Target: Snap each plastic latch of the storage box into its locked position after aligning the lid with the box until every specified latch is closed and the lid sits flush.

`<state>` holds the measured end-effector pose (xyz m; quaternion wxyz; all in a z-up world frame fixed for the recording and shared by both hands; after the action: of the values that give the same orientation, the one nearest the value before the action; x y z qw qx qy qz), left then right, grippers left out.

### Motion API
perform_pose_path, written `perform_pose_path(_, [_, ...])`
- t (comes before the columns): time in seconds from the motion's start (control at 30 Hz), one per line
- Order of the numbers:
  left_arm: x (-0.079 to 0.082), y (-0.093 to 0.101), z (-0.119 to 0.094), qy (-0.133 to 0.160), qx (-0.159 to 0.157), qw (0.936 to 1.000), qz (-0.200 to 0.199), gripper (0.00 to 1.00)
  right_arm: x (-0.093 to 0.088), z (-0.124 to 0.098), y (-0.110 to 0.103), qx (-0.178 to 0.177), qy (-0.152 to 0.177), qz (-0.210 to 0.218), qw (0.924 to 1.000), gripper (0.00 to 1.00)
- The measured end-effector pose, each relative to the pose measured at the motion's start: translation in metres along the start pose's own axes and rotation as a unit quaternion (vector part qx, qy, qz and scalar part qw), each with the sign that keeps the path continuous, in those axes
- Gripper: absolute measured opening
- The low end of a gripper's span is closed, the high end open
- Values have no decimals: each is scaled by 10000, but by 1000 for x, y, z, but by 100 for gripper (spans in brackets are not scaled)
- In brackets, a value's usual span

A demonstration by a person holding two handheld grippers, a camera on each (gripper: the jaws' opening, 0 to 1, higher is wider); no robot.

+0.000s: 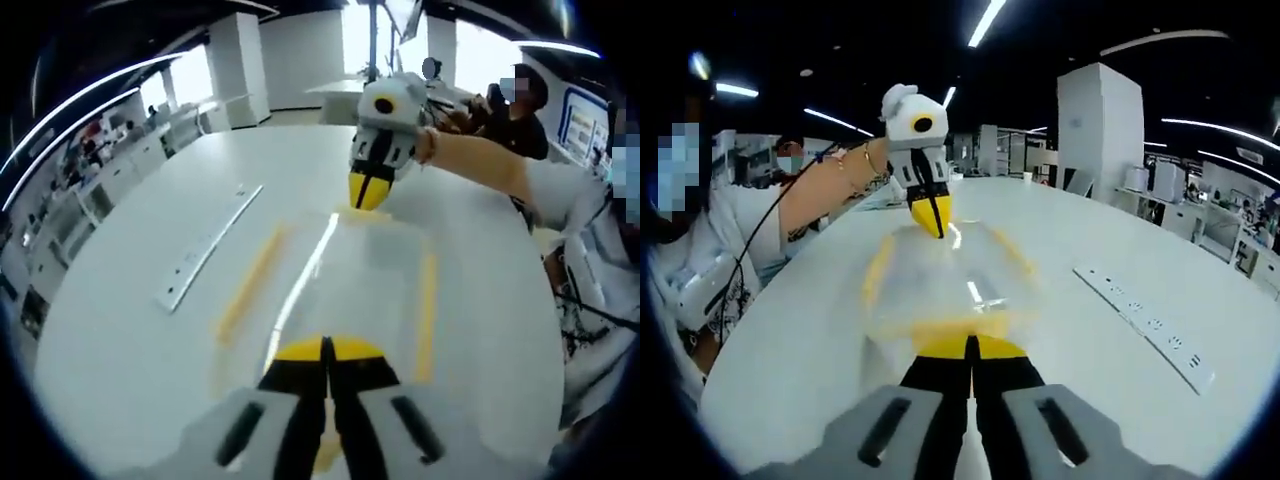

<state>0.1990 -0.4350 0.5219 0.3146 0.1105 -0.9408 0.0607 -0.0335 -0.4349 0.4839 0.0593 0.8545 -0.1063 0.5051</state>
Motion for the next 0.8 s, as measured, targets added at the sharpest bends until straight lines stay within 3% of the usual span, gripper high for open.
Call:
perform_pose_path(0.23, [3, 7, 2, -159, 4, 9999, 37, 0, 1, -2, -3, -2, 9, -35, 10000, 0])
perform_pose_path(0.43, [4, 9, 2, -88, -9, 10000, 34, 0, 1, -4, -5, 2, -8, -33, 10000, 0])
perform_pose_path(0.8, [10, 11, 6, -223, -8, 9997, 104, 0, -1, -7, -5, 28, 28, 69, 10000, 0])
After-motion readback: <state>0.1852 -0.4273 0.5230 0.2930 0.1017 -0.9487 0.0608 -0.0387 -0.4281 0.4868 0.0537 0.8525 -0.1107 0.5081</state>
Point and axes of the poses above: the point that each gripper's makers call its tool centre point, and the gripper's own axes: z roughly forward along the fingers, y roughly to its right, x roughly out of its top, the point moved 7 cm from there along -z, roughly backward along the fingers, and after that the axes turned 7 degrees about -y, right-handed, at the moved point
